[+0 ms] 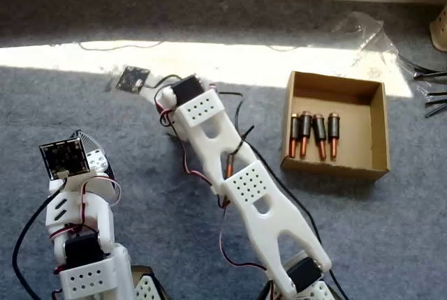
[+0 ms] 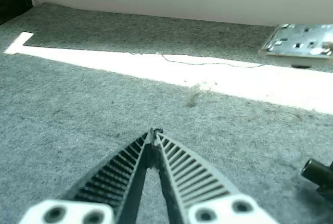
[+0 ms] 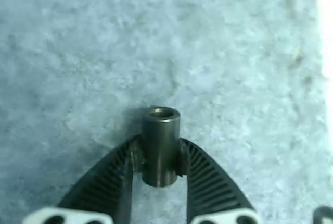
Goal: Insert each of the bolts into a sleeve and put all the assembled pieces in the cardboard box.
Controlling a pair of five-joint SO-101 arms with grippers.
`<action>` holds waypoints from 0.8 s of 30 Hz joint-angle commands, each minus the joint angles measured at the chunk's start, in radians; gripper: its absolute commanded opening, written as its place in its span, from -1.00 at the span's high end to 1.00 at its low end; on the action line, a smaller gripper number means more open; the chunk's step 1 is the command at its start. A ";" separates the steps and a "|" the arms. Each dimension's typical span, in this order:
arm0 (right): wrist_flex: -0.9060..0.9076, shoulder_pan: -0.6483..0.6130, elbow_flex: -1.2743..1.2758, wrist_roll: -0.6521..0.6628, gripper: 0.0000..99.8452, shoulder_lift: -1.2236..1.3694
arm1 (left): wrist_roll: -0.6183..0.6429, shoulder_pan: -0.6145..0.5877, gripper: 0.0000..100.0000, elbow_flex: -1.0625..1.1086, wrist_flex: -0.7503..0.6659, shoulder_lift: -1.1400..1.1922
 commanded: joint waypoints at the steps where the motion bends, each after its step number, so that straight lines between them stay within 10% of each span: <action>1: 0.018 0.058 -0.099 -0.098 0.99 -0.101 | 0.003 0.001 0.97 0.022 -0.025 -0.012; 24: 0.022 0.142 -0.024 -0.293 0.99 -0.381 | 0.003 0.002 0.97 0.022 -0.025 -0.010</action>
